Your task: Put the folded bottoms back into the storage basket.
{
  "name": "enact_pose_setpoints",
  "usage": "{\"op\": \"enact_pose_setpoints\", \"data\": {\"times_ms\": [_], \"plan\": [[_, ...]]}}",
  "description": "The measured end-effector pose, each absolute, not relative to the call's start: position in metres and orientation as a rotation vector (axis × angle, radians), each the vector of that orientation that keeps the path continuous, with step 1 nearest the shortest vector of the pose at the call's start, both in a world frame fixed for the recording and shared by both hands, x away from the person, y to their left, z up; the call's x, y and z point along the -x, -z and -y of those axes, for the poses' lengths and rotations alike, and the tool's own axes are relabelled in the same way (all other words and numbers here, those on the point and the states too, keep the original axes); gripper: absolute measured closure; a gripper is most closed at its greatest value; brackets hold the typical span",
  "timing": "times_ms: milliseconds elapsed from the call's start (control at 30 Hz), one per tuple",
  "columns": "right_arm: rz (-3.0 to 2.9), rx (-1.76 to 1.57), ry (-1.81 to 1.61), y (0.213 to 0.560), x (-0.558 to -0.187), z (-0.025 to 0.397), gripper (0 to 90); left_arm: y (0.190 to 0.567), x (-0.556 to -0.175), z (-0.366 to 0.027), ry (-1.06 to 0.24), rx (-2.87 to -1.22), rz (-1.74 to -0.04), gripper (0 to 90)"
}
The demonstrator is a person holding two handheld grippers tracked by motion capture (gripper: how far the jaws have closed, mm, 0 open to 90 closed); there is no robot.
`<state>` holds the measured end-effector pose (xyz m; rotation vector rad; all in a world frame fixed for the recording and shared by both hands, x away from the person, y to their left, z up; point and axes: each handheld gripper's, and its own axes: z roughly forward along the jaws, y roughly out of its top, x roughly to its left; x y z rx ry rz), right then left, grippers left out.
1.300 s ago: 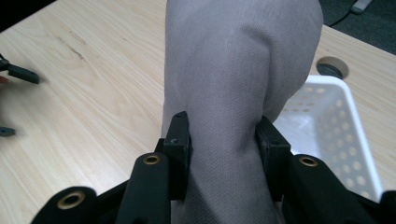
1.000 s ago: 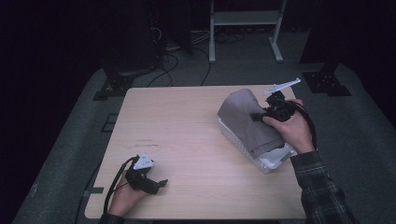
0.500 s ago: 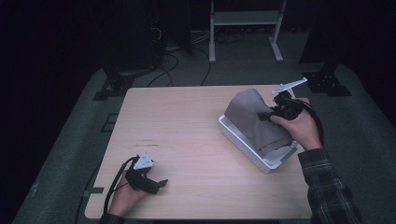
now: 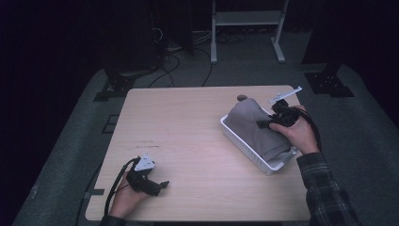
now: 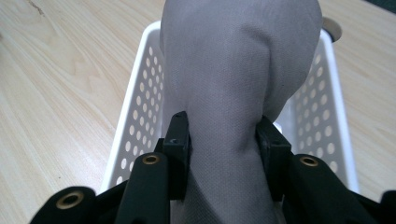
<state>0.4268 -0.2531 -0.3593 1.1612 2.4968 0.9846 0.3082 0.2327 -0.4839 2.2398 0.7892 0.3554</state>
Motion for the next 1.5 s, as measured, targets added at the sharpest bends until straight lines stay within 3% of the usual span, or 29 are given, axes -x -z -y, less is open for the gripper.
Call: {"op": "enact_pose_setpoints", "data": {"times_ms": [633,1500], "plan": [[-2.53,-1.19,-0.962,0.396,-0.437,0.253,61.3,0.484,-0.308,-0.233,-0.353,-2.239,-0.792,0.0],[-2.56,-1.206,-0.856,0.419,-0.45,0.247,55.7,0.484,-0.308,-0.233,-0.353,-2.239,-0.791,0.0]]}}
